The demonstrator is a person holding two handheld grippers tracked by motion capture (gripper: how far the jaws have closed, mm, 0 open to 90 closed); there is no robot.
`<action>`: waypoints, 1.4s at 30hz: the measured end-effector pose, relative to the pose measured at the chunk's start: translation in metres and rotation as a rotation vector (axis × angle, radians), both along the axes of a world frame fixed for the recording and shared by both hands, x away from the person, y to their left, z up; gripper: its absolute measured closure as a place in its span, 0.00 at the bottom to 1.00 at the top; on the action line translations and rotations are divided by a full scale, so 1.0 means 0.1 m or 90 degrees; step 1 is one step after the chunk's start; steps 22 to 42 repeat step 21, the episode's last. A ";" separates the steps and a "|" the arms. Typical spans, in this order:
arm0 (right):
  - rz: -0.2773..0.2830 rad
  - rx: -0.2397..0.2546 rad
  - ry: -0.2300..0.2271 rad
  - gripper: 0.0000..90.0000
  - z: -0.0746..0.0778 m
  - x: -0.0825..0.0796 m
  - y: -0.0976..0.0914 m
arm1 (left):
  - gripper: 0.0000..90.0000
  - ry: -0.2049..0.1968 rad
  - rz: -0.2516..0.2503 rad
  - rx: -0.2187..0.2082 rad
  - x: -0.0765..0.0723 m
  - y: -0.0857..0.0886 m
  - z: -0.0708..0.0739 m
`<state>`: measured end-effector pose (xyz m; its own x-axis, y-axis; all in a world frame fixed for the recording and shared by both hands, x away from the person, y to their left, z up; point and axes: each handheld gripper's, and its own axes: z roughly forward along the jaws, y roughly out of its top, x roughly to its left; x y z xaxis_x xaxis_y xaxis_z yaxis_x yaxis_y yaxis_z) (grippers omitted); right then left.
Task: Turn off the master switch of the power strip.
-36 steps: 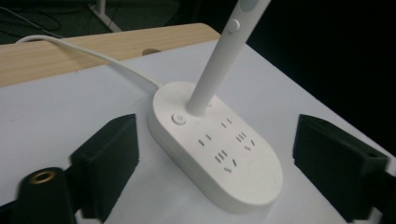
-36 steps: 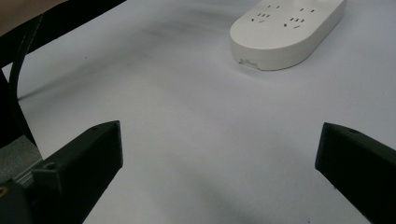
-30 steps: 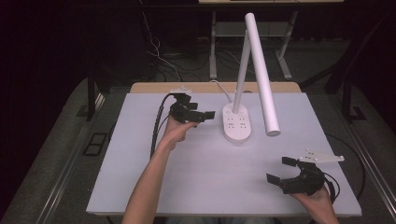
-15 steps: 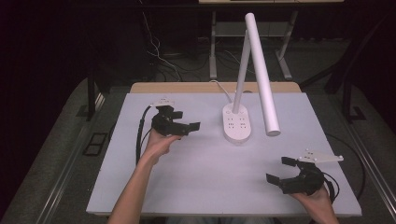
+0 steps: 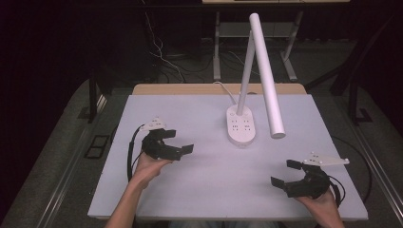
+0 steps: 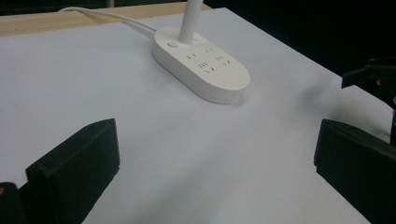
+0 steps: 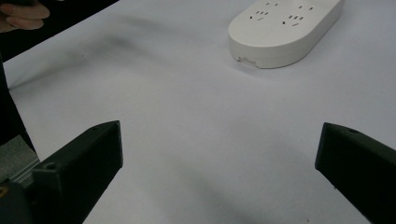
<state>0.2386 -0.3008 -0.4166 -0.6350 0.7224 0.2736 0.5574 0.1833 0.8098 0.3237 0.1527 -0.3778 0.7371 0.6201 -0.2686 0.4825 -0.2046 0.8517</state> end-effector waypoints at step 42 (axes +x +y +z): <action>-0.004 0.002 0.003 0.00 0.00 0.00 -0.01 | 0.00 -0.004 0.048 -0.020 -0.63 0.33 -0.37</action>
